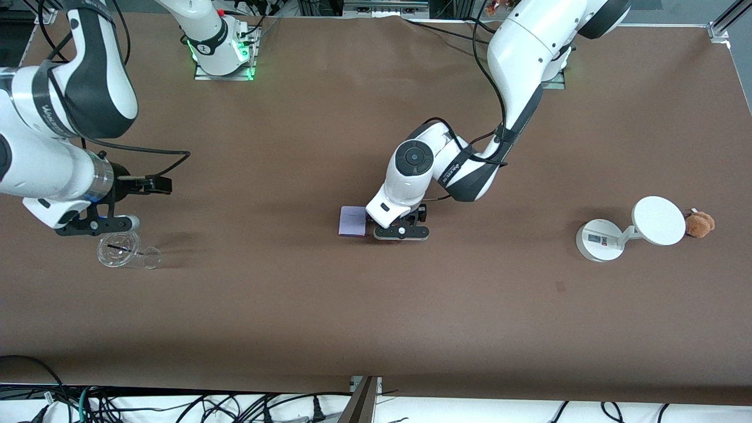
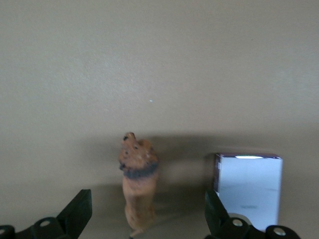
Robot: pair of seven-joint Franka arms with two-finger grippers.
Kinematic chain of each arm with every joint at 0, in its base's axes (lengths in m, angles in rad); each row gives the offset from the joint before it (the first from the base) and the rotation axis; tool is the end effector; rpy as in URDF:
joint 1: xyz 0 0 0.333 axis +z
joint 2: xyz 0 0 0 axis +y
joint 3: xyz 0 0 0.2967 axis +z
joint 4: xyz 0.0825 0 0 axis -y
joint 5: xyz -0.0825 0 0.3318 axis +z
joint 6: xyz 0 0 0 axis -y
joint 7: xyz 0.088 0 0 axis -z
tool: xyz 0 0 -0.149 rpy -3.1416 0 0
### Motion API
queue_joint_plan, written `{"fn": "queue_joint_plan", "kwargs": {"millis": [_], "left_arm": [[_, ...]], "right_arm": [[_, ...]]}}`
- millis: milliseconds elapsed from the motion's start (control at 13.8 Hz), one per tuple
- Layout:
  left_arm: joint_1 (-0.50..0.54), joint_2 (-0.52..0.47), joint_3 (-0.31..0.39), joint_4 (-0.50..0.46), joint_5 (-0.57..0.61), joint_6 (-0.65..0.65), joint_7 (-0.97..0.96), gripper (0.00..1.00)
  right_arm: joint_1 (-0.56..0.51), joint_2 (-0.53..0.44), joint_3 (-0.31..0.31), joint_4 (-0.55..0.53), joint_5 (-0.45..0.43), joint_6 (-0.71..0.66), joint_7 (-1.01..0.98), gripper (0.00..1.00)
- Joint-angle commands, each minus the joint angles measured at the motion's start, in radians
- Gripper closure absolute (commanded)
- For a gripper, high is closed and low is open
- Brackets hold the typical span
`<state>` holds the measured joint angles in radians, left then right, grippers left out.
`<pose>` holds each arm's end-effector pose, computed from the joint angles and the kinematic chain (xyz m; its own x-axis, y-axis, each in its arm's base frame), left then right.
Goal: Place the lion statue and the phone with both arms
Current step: 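Grasp the lion statue with the left gripper while the right gripper moves out, then carry the lion toward the white lamp while the right gripper reaches the phone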
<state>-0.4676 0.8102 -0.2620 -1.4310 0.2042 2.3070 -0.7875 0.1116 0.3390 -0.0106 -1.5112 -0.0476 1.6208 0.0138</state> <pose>0.5358 -0.4248 0.2064 0.9986 0.0169 0.0498 0.0126 -0.9962 0.0862 0.5677 0.0512 0.4083 0.9701 0.0866 -0.2267 0.1010 -0.9935 0.0524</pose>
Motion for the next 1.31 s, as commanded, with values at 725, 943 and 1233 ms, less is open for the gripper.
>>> {"fn": "queue_joint_plan", "kwargs": {"millis": [725, 943, 1233], "left_arm": [[0.011, 0.060, 0.001, 0.035, 0.055, 0.043, 0.001, 1.00], [0.035, 0.023, -0.006, 0.023, 0.052, 0.025, -0.001, 1.00], [0.082, -0.052, -0.006, 0.008, 0.047, -0.142, 0.019, 1.00]], "right_arm": [[0.135, 0.164, 0.008, 0.012, 0.037, 0.174, 0.152, 0.00], [0.145, 0.175, 0.008, 0.012, 0.092, 0.194, 0.157, 0.00], [0.212, 0.195, 0.006, 0.012, 0.129, 0.240, 0.251, 0.00]]}}
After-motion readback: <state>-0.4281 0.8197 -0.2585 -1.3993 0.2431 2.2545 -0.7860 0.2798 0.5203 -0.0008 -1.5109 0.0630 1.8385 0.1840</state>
